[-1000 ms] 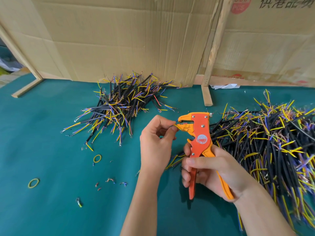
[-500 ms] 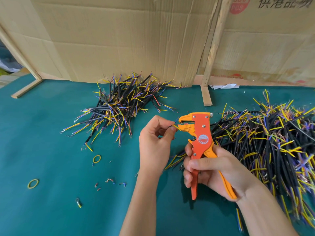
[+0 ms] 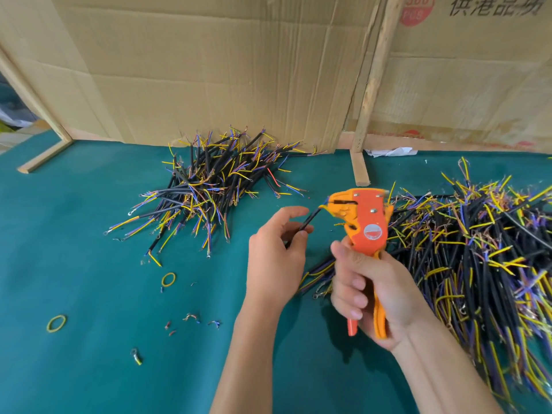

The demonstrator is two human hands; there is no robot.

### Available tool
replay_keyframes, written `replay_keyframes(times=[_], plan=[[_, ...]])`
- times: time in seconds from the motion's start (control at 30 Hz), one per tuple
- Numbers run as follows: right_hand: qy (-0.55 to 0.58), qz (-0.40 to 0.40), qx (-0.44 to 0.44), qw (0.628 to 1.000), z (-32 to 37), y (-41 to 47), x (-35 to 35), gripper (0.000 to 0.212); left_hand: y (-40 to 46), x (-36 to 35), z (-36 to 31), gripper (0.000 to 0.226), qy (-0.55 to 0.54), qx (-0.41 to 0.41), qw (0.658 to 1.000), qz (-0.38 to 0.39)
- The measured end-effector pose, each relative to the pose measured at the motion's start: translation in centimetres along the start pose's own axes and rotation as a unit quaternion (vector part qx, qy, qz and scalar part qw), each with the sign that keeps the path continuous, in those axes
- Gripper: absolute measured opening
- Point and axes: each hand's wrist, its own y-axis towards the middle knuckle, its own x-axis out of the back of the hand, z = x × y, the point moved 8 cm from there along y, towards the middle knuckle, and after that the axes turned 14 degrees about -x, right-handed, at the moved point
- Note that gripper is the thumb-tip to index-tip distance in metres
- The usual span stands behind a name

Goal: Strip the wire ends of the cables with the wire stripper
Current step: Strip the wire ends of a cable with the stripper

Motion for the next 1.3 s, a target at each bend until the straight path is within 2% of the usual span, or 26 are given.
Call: replay_keyframes(times=[0.1, 0.2, 0.27, 0.37, 0.4, 0.47, 0.53, 0.6, 0.67, 0.7, 0.83, 1.0, 1.1, 1.17, 1.3], plan=[[0.072, -0.009, 0.036, 0.997, 1.2, -0.1, 1.2, 0.031, -0.3, 0.5, 0.8, 0.014, 0.13, 0.011, 0.991, 0.039], [0.144, 0.029, 0.073, 0.986, 2.3, -0.3, 2.1, 0.007, -0.2, 0.1, 0.4, 0.013, 0.099, 0.011, 0.995, 0.021], [0.149, 0.078, 0.073, 0.983, 2.6, -0.4, 2.0, 0.023, -0.2, -1.6, -0.5, 0.017, -0.002, 0.006, 0.999, 0.039], [0.108, 0.132, 0.056, 0.984, 2.3, -0.6, 1.1, 0.046, -0.8, -4.6, -1.9, 0.021, -0.106, 0.007, 0.979, 0.173], [0.102, 0.133, 0.049, 0.985, 2.1, -0.5, 0.9, 0.049, -0.9, -4.4, -1.8, 0.024, -0.104, 0.008, 0.977, 0.186], [0.102, 0.118, 0.033, 0.987, 1.7, -0.2, 0.8, 0.056, -0.1, -1.8, -1.0, 0.021, -0.042, 0.002, 0.993, 0.114], [0.117, 0.1, 0.007, 0.988, 1.1, 0.1, 0.8, 0.062, 0.3, 2.5, 0.1, 0.017, 0.071, 0.019, 0.997, -0.026], [0.135, 0.071, -0.013, 0.988, 0.5, 0.5, 0.9, 0.063, -0.4, 6.6, 1.0, 0.022, 0.179, 0.062, 0.97, -0.15], [0.14, 0.034, -0.018, 0.989, 0.1, 0.8, 1.2, 0.072, -1.2, 9.3, 2.1, 0.03, 0.222, 0.101, 0.947, -0.21], [0.138, 0.019, -0.016, 0.99, 0.1, 0.9, 1.3, 0.073, -1.2, 9.7, 2.7, 0.034, 0.228, 0.114, 0.946, -0.199], [0.12, 0.004, -0.016, 0.993, 0.0, 0.7, 1.4, 0.067, -0.7, 8.0, 3.8, 0.047, 0.243, 0.112, 0.961, -0.068], [0.088, -0.013, -0.016, 0.996, 0.1, 0.6, 1.3, 0.064, -0.4, 6.8, 4.1, 0.042, 0.294, 0.113, 0.949, -0.025], [0.09, -0.026, -0.016, 0.996, 0.1, 0.5, 1.2, 0.081, -0.7, 6.9, 4.3, 0.053, 0.303, 0.138, 0.942, -0.036], [0.092, -0.027, -0.019, 0.995, 0.0, 0.4, 1.2, 0.085, -1.0, 7.0, 4.6, 0.049, 0.306, 0.153, 0.939, -0.041], [0.086, -0.021, -0.019, 0.996, 0.1, 0.4, 1.1, 0.055, -0.9, 7.2, 4.6, 0.023, 0.312, 0.151, 0.936, -0.061]])
